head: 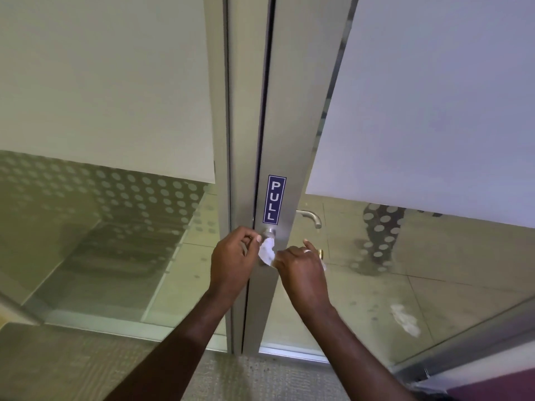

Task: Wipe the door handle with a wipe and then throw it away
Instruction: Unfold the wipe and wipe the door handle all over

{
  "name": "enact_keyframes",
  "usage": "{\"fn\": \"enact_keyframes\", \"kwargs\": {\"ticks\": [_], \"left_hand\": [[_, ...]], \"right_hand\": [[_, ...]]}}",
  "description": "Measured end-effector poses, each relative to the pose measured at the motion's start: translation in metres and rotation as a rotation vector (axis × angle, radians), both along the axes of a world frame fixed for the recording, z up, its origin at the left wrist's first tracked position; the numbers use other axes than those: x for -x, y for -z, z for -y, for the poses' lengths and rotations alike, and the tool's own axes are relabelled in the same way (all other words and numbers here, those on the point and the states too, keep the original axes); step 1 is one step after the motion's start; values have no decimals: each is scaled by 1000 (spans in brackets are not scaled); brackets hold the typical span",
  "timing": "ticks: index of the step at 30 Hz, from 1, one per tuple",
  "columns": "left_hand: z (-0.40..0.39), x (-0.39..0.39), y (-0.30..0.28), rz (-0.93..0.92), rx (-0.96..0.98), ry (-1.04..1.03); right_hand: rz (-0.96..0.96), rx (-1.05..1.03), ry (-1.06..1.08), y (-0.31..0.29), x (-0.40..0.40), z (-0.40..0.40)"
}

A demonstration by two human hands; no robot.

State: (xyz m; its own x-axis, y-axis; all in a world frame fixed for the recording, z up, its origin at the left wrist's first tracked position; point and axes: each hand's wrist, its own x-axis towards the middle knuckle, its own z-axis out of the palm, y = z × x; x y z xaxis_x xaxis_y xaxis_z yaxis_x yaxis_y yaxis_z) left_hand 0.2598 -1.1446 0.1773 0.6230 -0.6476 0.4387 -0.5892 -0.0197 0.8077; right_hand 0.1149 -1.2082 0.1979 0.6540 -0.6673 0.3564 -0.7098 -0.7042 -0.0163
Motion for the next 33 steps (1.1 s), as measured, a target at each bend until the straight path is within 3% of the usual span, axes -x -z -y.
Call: {"fn": "enact_keyframes", "kwargs": {"ticks": [11, 17, 24, 33], "left_hand": [[-19, -24, 15, -182, 49, -50], [-29, -28, 18, -157, 33, -27], [-34, -36, 25, -141, 25, -23], [-21, -25, 31, -141, -9, 26]], "right_hand": [[-92, -134, 192, -9, -32, -10], [140, -278, 297, -16, -59, -6], [69, -140, 282, -15, -58, -15], [69, -234, 360, -23, -67, -11]]}}
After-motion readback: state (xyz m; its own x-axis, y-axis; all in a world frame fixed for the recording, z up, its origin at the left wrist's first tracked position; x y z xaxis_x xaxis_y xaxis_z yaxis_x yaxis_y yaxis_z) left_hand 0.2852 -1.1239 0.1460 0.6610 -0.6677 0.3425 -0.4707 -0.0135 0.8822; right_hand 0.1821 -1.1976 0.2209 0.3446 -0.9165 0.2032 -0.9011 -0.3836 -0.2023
